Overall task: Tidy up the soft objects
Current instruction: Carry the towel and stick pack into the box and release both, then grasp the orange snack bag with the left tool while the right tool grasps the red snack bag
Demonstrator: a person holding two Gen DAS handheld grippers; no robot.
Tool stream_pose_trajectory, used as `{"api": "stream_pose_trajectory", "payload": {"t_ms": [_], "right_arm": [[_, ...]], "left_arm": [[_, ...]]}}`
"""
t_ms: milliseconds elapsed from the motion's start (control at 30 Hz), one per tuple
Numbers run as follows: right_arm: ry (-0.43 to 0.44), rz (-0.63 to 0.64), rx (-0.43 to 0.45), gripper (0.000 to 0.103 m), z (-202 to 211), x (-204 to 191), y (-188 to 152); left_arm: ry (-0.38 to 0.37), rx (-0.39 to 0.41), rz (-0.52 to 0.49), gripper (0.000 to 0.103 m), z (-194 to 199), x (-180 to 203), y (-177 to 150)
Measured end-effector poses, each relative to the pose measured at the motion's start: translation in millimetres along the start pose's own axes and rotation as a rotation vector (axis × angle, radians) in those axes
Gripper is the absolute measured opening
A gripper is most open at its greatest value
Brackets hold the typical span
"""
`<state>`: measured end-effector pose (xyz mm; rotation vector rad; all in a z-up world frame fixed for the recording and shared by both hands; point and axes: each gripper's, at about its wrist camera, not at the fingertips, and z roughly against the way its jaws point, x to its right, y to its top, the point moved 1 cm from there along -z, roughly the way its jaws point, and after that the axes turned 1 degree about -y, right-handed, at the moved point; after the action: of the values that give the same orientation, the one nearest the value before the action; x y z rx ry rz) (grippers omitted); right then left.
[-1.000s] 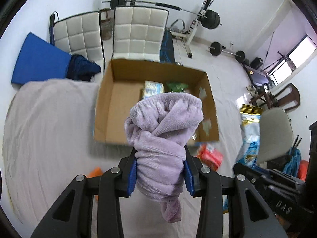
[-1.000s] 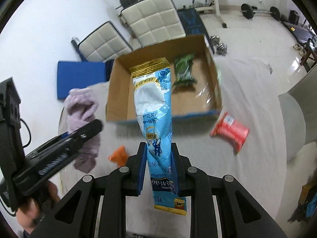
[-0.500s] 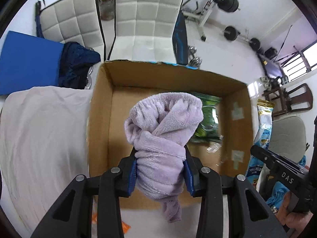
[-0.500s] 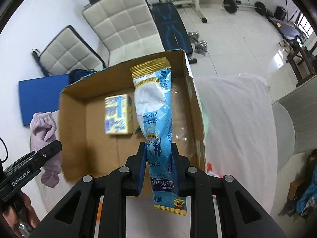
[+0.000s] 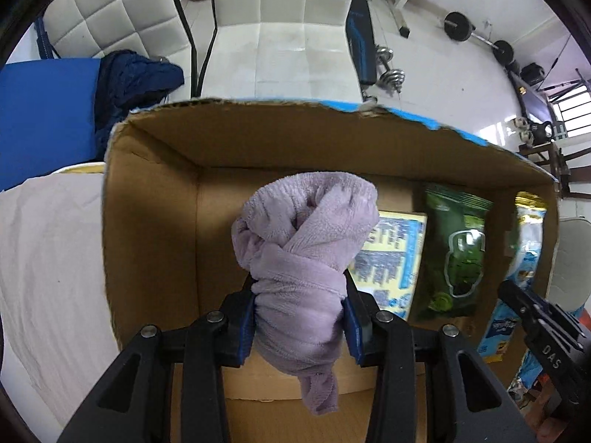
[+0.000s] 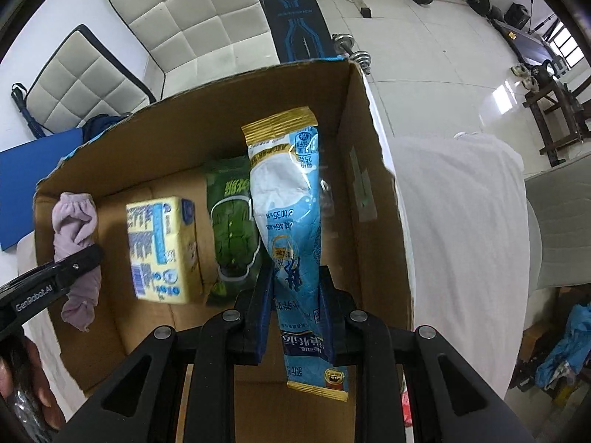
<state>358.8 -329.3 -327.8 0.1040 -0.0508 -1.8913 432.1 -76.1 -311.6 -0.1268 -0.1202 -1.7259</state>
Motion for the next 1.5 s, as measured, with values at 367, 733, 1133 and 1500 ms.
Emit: {"api": "stream_pose_trajectory", "payload": {"t_ms": [367,733,1133,1500], "right_arm": [[-0.026,0.0,-0.014,0.052,1,4,7],[0.007,0.045,-0.035,0.052,19,-7,-38],[0.006,0.129,0.082,0.063,62,-20,-107],[0.007,0.16,0.255,0.103,125,-13,-153]], "left_arm": [[-0.043,0.002,0.068,0.058,13,-15,-10],[-0.028,0.081,-0.002,0.058,43,-6,-51],[0.013,0.282,-0.043,0.087,102,5,-111],[-0.001,0.39,-0.01,0.102,138,6,-163]]}}
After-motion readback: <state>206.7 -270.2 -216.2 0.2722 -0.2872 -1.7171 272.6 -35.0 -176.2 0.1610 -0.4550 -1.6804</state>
